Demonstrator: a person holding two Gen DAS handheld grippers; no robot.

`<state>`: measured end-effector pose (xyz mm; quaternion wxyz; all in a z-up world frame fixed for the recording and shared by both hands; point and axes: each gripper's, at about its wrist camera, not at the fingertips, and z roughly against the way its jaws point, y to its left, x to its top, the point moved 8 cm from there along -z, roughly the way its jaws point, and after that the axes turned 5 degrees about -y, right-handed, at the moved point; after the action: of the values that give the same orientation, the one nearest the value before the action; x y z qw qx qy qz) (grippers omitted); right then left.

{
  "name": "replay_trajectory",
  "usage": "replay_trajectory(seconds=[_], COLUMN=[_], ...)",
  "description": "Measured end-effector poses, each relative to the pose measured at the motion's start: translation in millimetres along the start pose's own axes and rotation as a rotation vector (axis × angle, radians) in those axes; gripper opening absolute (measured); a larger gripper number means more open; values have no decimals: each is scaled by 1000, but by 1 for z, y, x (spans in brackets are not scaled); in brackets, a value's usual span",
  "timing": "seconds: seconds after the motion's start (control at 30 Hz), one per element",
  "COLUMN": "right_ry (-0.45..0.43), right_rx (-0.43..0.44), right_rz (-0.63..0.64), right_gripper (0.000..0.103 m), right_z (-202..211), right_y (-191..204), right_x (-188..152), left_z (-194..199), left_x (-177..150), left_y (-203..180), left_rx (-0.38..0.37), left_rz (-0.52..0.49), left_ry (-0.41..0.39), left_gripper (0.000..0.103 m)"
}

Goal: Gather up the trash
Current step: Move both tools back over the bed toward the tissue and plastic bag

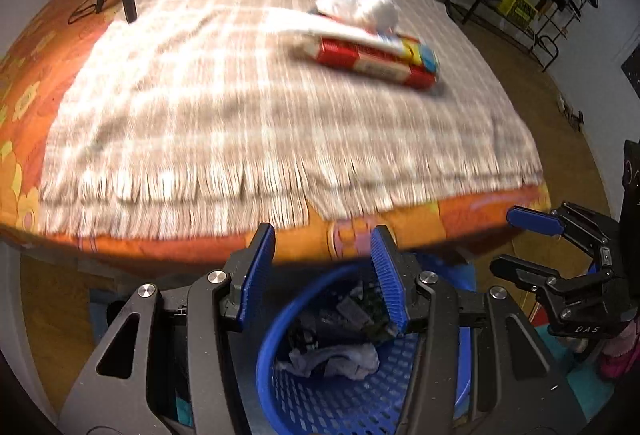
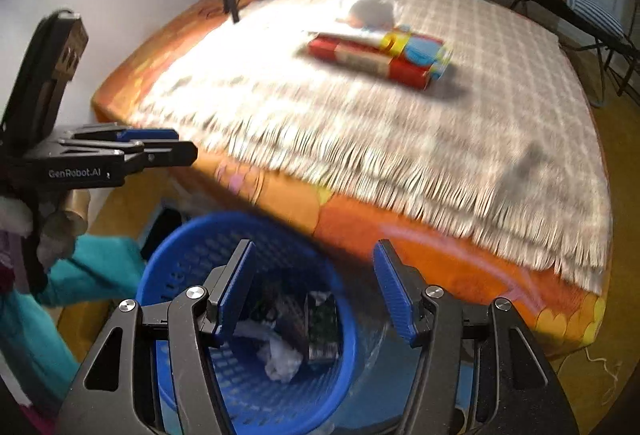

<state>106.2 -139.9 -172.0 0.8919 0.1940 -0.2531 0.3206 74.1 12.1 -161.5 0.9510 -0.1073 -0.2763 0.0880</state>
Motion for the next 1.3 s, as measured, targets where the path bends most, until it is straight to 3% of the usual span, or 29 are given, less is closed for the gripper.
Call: replay_trajectory(seconds=[0.33,0.7,0.97,1.3], right_ry=[-102,-209,-210,-182], right_rx=[-19,26,25,41], right_rz=[-31,-205,-216,-247], right_gripper=[60,69,69,69], right_z=[3,-16,-53,-86], right_y=[-23,-58,-59,-65], right_x=[64,142,181,193], left_z=[-8,-36,-56,-86], left_x=[56,107,129,150], left_y=[16,59,65,70], left_rx=[9,-28,-49,-71], left_rz=[90,364,435,487], left_ry=[-59,-82,-89,-76], left_gripper=[51,51,51,51])
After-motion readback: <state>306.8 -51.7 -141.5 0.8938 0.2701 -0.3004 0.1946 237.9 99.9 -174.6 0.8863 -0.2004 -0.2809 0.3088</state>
